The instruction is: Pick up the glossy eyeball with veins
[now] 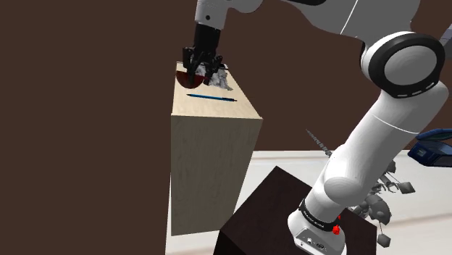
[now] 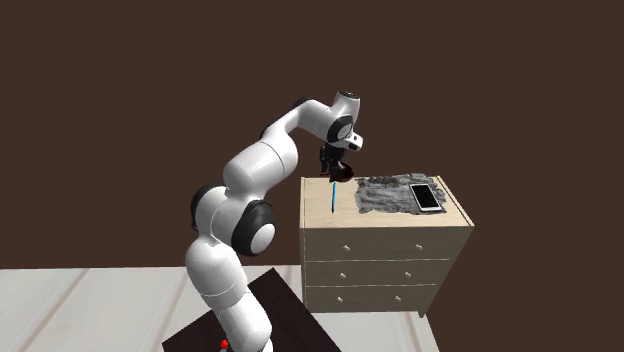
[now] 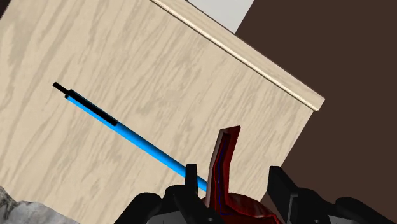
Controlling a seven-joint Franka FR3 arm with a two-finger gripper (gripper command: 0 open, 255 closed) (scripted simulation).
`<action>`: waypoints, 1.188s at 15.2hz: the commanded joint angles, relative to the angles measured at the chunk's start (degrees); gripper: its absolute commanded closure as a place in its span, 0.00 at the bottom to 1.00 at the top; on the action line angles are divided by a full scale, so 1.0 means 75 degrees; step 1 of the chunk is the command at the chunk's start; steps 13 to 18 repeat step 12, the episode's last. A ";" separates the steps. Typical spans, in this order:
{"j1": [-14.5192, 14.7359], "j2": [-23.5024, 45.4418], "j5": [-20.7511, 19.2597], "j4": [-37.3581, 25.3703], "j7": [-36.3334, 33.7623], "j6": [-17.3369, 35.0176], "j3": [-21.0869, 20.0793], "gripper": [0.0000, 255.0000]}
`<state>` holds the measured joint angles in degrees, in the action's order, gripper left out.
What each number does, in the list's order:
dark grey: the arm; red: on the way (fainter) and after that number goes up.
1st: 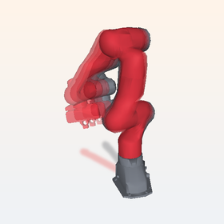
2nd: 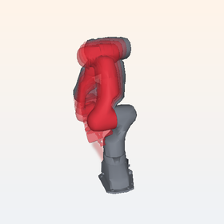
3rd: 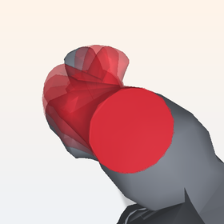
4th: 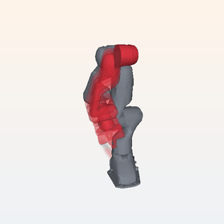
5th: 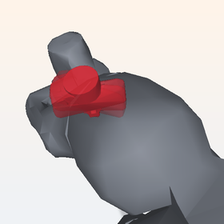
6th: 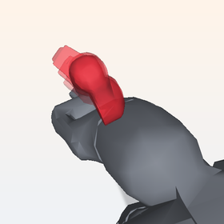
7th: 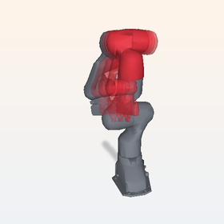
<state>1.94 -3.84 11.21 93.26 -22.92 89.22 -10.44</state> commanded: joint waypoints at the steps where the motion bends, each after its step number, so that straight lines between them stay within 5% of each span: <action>1: -0.0005 0.0040 -0.0007 -0.0269 -0.0032 -0.0228 0.0007 1.00; 10: 0.0006 0.0451 -0.0060 -0.1715 -0.0249 -0.1248 -0.0006 1.00; 18: 0.0006 0.0459 -0.0061 -0.1741 -0.0253 -0.1266 -0.0007 1.00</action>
